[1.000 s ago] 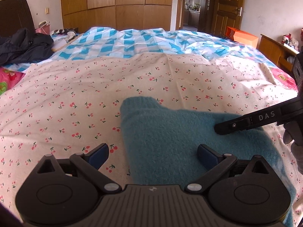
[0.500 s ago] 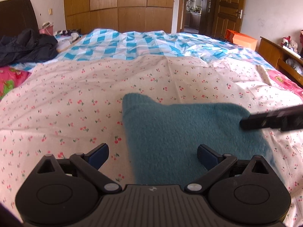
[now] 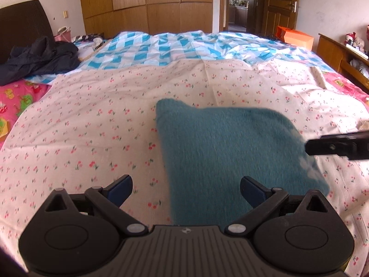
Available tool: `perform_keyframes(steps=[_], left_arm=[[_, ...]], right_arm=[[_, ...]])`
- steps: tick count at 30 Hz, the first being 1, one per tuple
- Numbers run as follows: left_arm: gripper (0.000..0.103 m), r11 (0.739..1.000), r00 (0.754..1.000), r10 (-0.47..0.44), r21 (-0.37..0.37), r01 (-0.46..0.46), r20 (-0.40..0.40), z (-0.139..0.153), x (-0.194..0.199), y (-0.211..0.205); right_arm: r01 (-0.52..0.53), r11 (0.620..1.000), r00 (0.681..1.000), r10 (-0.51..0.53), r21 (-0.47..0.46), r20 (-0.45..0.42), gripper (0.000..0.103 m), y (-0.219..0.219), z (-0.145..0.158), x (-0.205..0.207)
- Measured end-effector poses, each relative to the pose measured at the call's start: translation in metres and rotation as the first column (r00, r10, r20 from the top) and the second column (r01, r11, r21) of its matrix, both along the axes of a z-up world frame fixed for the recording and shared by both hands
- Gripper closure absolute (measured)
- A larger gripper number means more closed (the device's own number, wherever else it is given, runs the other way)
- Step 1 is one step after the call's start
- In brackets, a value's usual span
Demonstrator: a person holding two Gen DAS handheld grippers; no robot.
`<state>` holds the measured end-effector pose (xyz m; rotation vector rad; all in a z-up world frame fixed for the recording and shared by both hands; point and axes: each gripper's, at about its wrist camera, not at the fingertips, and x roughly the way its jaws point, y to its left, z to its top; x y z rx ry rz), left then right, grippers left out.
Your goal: Fold small clothes
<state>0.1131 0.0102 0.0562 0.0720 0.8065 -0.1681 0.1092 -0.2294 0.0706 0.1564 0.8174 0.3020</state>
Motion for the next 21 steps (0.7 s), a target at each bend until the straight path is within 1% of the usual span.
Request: perform_keyframes(steps=[3,6,9,10,12,13,15,19,21], left_arm=[[0.000,1.000,1.000,0.005,0.007,-0.004,-0.023,-0.004,-0.013,-0.001],[0.000,1.000,0.999,0.000,-0.002,0.000,-0.045,-0.007,-0.026,-0.001],[0.000,1.000,0.999,0.000,-0.002,0.000,-0.053,-0.008,-0.036,-0.001],[0.000,1.000,0.999,0.001,0.004,-0.001,-0.052,-0.007,-0.040,-0.002],[0.000,1.000,0.999,0.003,0.013,-0.002,-0.050,-0.007,-0.047,-0.001],[0.000,1.000,0.999,0.006,0.013,-0.005,-0.050,-0.007,-0.049,0.000],[0.000,1.000,0.998,0.020,0.002,-0.020,-0.057,-0.008,-0.053,0.003],[0.000,0.999,0.996,0.046,-0.011,-0.047,-0.081,-0.016,-0.061,0.010],[0.000,0.999,0.994,0.049,-0.018,-0.051,-0.098,-0.023,-0.066,0.012]], right_arm=[[0.025,0.999,1.000,-0.025,-0.039,-0.009,0.052,0.009,-0.008,-0.023],[0.039,0.998,0.998,-0.041,-0.044,-0.049,0.051,0.014,-0.023,-0.034],[0.063,0.994,0.995,-0.070,-0.089,-0.077,0.051,0.016,-0.036,-0.036],[0.071,0.993,0.994,-0.078,-0.091,-0.076,0.048,0.015,-0.039,-0.036],[0.082,0.992,0.994,-0.089,-0.100,-0.064,0.045,0.015,-0.040,-0.037],[0.091,0.989,0.994,-0.098,-0.116,-0.057,0.042,0.016,-0.041,-0.039],[0.106,0.987,0.992,-0.113,-0.118,-0.053,0.041,0.018,-0.039,-0.044],[0.096,0.989,0.995,-0.096,-0.114,0.007,0.041,0.029,-0.022,-0.070],[0.091,0.990,0.996,-0.089,-0.104,0.022,0.040,0.034,-0.017,-0.083]])
